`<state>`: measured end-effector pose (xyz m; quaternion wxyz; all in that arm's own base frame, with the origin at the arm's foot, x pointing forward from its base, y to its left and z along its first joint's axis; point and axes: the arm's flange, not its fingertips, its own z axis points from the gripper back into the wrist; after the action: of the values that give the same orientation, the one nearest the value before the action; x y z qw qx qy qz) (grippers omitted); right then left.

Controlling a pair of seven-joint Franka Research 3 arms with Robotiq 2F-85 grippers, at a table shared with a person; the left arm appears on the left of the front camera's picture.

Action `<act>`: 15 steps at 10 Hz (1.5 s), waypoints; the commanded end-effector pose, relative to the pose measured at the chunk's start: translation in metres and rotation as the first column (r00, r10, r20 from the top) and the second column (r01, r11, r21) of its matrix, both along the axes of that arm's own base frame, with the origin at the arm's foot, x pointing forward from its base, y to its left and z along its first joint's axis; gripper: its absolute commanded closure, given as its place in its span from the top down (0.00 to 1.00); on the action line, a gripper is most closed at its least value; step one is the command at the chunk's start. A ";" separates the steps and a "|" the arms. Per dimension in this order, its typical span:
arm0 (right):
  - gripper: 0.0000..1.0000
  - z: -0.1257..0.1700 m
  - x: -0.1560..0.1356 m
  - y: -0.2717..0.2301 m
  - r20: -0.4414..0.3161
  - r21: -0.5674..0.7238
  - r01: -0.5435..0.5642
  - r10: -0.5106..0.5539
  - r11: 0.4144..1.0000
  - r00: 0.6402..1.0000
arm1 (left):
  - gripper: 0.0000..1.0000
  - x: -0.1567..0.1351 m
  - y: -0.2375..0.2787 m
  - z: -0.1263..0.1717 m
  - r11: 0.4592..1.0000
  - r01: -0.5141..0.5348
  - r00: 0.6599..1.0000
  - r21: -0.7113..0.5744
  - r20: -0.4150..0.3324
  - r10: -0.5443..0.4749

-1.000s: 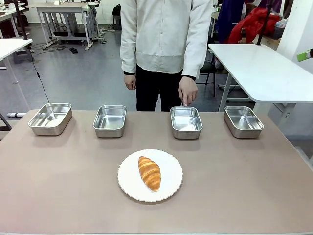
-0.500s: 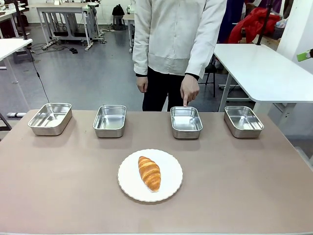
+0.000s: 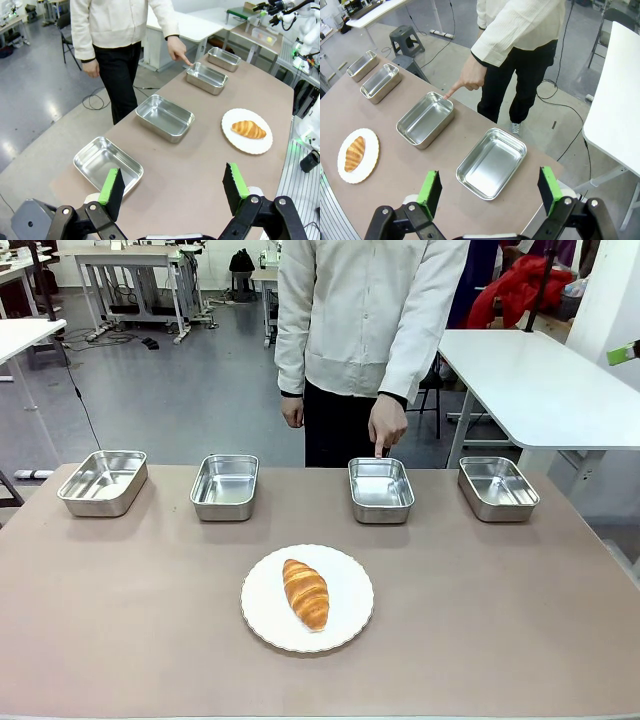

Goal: Place the bread in the container.
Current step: Place the Butter Roll into the Airtight Container indicated by the human.

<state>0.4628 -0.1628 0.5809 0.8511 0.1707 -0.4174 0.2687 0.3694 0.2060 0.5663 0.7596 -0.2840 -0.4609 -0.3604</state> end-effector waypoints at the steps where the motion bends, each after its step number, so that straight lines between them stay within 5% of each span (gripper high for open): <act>1: 1.00 0.001 0.001 0.000 0.009 0.007 -0.005 0.005 1.000 1.000 | 1.00 -0.001 -0.001 0.003 1.000 0.007 1.000 -0.008 0.011 -0.007; 5: 1.00 0.014 -0.006 0.015 0.017 -0.020 0.007 -0.006 1.000 1.000 | 1.00 -0.001 -0.001 0.003 1.000 0.007 1.000 -0.008 0.011 -0.007; 10: 1.00 0.060 -0.034 0.196 -0.156 -0.206 0.009 -0.041 0.979 0.987 | 1.00 -0.001 -0.001 0.003 1.000 0.007 1.000 -0.008 0.011 -0.007; 12: 1.00 0.049 -0.063 0.293 -0.219 -0.268 -0.005 -0.056 0.963 0.974 | 1.00 -0.001 -0.001 0.003 1.000 0.007 1.000 -0.008 0.011 -0.007; 15: 1.00 -0.007 -0.115 0.408 -0.333 -0.272 0.123 -0.213 0.954 0.919 | 1.00 -0.001 -0.001 0.003 1.000 0.007 1.000 -0.008 0.011 -0.007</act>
<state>0.3546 0.2315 0.5851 0.9366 0.0766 -0.2370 0.2464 0.3695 0.2062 0.5663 0.7603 -0.2836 -0.4602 -0.3601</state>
